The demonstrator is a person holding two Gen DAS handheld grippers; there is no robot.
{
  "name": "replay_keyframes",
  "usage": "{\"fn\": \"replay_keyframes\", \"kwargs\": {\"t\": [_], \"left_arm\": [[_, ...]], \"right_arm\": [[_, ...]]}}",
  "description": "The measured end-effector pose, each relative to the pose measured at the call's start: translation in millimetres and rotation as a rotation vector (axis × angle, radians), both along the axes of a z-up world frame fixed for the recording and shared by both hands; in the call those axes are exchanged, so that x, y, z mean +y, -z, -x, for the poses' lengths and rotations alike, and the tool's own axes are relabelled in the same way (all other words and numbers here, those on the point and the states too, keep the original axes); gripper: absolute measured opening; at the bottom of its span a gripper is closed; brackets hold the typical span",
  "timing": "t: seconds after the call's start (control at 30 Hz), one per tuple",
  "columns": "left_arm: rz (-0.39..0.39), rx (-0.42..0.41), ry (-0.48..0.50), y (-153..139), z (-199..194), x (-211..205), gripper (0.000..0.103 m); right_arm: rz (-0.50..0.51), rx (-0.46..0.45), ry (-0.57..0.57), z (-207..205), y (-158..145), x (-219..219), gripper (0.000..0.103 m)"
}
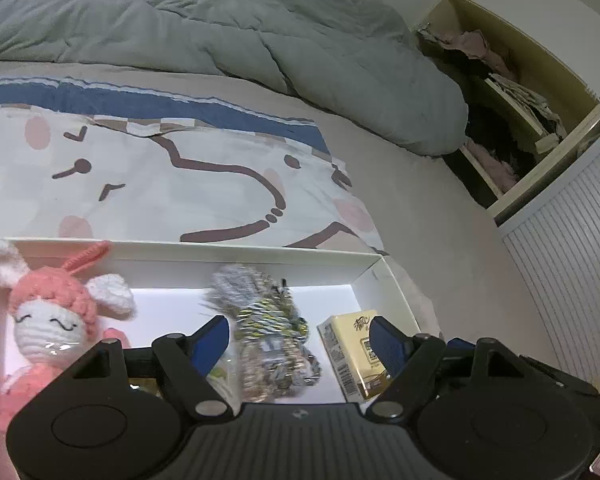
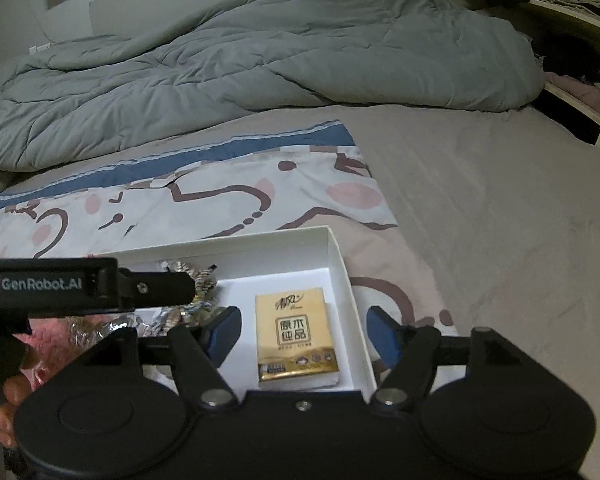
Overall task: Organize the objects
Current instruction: 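Lower the tassel cord and tissue pack into the box and open both grippers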
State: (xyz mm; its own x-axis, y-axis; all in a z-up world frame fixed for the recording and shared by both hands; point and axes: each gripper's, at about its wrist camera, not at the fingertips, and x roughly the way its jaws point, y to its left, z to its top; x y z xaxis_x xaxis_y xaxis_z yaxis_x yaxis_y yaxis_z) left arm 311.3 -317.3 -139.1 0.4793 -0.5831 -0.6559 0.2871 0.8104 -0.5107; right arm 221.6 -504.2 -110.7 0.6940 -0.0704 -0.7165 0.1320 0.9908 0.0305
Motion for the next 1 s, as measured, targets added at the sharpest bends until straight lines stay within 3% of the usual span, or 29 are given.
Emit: {"fn": "replay_keyframes", "kwargs": {"t": [0.5, 1.0], "left_arm": [[-0.089, -0.042, 0.025, -28, 31, 20, 0.078], [-0.117, -0.145, 0.049, -99, 93, 63, 0.078]], "right_arm": [[-0.040, -0.012, 0.065, 32, -16, 3, 0.069], [-0.034, -0.072, 0.082, 83, -71, 40, 0.069]]}}
